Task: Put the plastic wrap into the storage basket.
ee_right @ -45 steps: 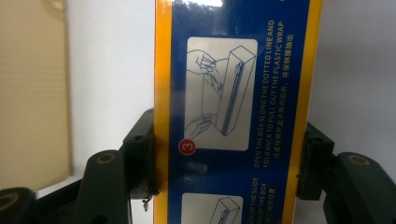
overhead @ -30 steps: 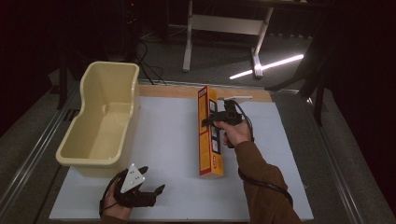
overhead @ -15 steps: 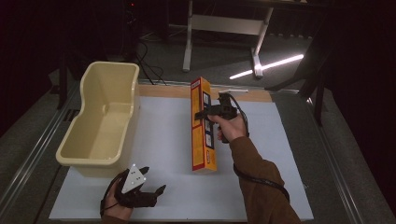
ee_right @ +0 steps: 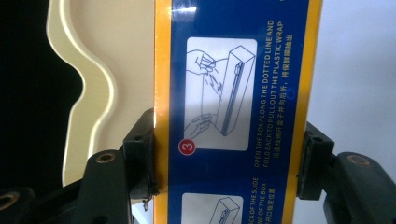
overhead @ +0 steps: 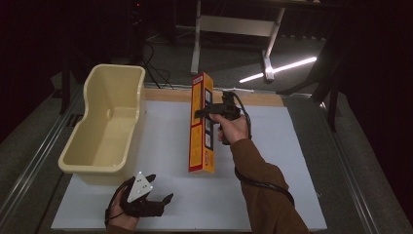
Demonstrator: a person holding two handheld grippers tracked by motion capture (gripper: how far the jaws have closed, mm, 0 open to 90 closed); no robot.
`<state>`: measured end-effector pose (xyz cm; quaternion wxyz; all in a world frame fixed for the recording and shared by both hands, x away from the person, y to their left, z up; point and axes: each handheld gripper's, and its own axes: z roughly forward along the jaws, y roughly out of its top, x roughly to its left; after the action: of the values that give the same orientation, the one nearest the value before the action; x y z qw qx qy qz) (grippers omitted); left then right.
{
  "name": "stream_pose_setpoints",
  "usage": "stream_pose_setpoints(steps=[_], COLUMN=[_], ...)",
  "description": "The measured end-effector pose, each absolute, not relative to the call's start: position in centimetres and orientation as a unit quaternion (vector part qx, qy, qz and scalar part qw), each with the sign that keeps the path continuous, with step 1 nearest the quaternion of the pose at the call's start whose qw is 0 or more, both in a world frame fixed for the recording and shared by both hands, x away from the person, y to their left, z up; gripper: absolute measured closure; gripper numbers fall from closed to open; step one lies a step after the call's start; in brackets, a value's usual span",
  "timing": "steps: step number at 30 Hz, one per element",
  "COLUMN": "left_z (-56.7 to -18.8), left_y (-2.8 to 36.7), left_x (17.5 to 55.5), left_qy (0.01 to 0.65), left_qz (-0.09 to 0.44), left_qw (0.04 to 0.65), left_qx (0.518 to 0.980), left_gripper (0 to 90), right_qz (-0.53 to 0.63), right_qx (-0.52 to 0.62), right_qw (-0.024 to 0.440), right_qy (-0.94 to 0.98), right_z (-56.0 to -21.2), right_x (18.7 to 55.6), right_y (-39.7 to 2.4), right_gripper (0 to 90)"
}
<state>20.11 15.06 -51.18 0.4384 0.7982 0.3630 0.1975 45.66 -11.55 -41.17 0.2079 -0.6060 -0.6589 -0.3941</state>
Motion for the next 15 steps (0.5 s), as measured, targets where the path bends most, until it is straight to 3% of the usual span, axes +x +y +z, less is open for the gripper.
stream_pose_setpoints(steps=[15], left_z=[-51.1], left_y=[15.1], left_x=[20.1], left_qy=[0.363], left_qz=[0.198], left_qw=[0.44], left_qx=[0.797], left_gripper=[15.5], right_qz=[-0.415], right_qx=[-0.593], right_qw=[0.219], right_qy=[-0.654], right_z=[-39.7], right_x=[45.8], right_y=[-9.2], right_gripper=[39.0])
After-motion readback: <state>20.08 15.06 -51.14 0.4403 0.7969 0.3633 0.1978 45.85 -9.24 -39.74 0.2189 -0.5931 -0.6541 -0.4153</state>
